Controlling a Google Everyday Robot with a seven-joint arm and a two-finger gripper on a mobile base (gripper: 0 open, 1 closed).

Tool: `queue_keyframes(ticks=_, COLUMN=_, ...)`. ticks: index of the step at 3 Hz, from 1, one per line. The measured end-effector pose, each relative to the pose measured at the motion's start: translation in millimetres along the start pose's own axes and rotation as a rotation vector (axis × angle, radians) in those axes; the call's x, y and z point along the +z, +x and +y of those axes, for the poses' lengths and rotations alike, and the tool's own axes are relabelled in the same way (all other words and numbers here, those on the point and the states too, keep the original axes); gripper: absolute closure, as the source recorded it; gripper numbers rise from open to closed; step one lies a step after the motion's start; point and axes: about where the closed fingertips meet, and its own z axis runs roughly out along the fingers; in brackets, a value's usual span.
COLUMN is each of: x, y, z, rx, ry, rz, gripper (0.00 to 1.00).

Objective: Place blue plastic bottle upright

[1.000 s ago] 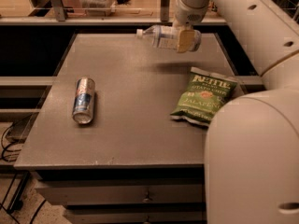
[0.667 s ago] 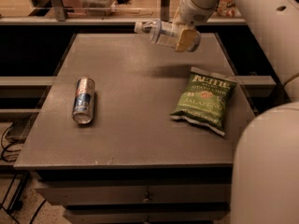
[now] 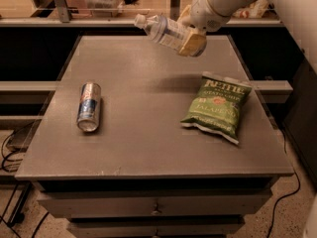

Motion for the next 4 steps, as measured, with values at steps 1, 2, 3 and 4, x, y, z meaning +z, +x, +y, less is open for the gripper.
queue_keyframes(ticks=1, x=0.6, y=-3.2, z=1.8, rx=0.0, ry=0.004, rz=-0.013, gripper=1.0)
queue_keyframes(ticks=2, x=6.8, y=-6.3, z=5.5, rx=0.006, ry=-0.019, rz=-0.033, gripper=1.0)
queue_keyframes(ticks=3, x=20.6, y=-18.5, z=11.5, rx=0.055, ry=-0.031, rz=-0.139, gripper=1.0)
queue_keyframes(ticks=4, x=31.0, y=-35.8, z=12.7, rx=0.114, ry=-0.035, rz=-0.268, gripper=1.0)
